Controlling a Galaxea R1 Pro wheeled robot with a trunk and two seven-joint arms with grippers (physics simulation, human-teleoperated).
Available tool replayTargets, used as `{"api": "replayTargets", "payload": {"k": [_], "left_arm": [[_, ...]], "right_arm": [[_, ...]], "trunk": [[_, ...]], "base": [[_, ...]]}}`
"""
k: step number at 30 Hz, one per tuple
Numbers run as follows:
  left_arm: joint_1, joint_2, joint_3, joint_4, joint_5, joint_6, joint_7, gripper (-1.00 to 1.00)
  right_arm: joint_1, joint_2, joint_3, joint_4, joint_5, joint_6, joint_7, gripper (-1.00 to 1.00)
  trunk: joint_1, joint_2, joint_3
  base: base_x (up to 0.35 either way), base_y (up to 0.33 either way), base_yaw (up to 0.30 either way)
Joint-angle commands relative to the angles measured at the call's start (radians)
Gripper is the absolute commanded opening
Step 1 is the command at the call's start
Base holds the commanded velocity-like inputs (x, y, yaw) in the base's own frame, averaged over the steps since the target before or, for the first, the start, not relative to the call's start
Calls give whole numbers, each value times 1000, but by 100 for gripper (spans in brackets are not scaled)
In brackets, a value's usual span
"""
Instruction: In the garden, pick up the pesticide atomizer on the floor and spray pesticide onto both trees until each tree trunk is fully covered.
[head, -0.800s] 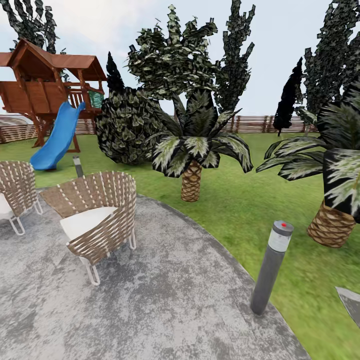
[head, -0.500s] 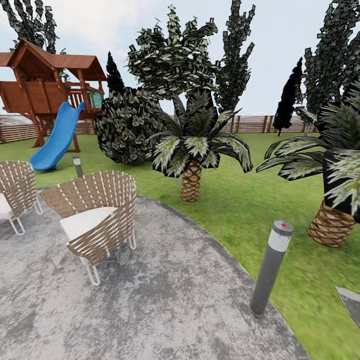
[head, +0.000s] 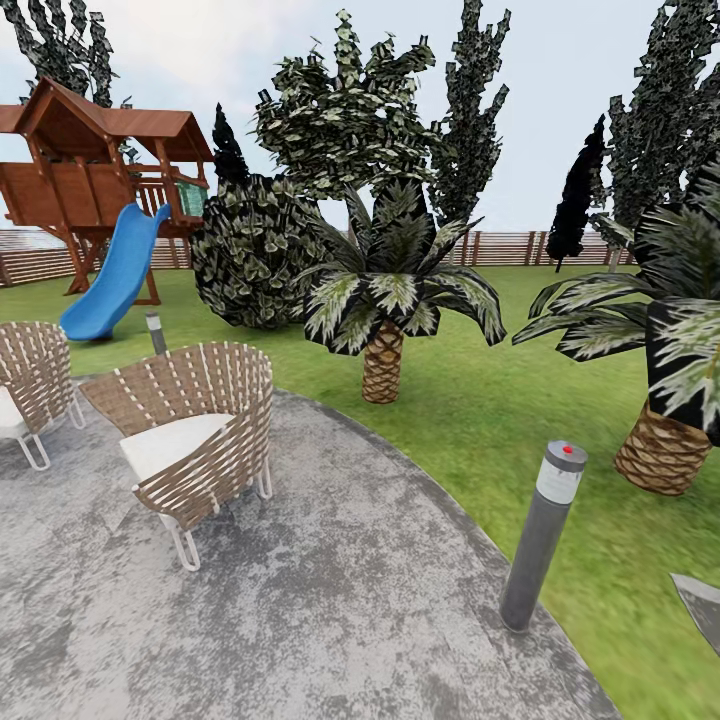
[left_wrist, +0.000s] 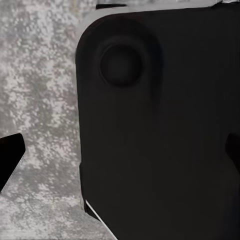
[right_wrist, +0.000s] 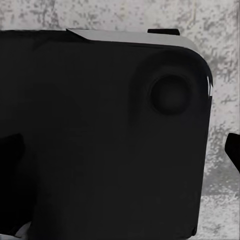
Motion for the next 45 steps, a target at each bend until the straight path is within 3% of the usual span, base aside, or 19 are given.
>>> {"api": "replayTargets", "payload": {"k": [1,8,9,13,20,23,27,29,35,40,45], "left_arm": [[0,0,0,-6,0,0,0,100],[-2,-1,-2,-45,2,0,-1,100],[-2,0,-2,-162,2,-1,-1,100],[-5,0,-2,-237,0,0,-1,100],[-97,3,-3,-268,-6,-3,-3,100],[-132,3,-6,-268,-9,-70,-5,100],[-153,4,-6,-267,-10,-256,-4,100],[-160,3,-5,-267,-10,-282,-3,100],[-190,0,-6,-268,-9,-315,-5,100],[-192,1,-4,-262,-8,-320,-5,100],[-188,12,-1,-253,-9,-322,-2,100]], "right_arm": [[0,0,0,-1,0,-6,0,100],[0,-1,1,-38,1,-45,0,100],[0,-2,1,-64,1,-178,0,100],[0,-4,2,-116,1,-179,0,100],[-1,-15,3,-189,3,-311,-1,100],[-2,-23,2,-251,2,-353,-1,100],[-3,-29,-1,-360,2,-368,-3,100],[-3,-30,-1,-396,1,-370,-3,100],[-30,-37,-3,-492,1,-371,-3,100],[-62,-84,-3,-509,1,-368,-1,100],[-66,-94,-1,-504,1,-368,-1,100]], "trunk": [[0,0,0],[0,0,0],[0,0,0],[0,0,0],[0,0,0],[0,0,0],[0,0,0],[0,0,0],[0,0,0],[0,0,0],[0,0,0]], "base": [[0,0,0],[0,0,0],[0,0,0],[0,0,0],[0,0,0],[0,0,0],[0,0,0],[0,0,0],[0,0,0],[0,0,0],[0,0,-5]]}}
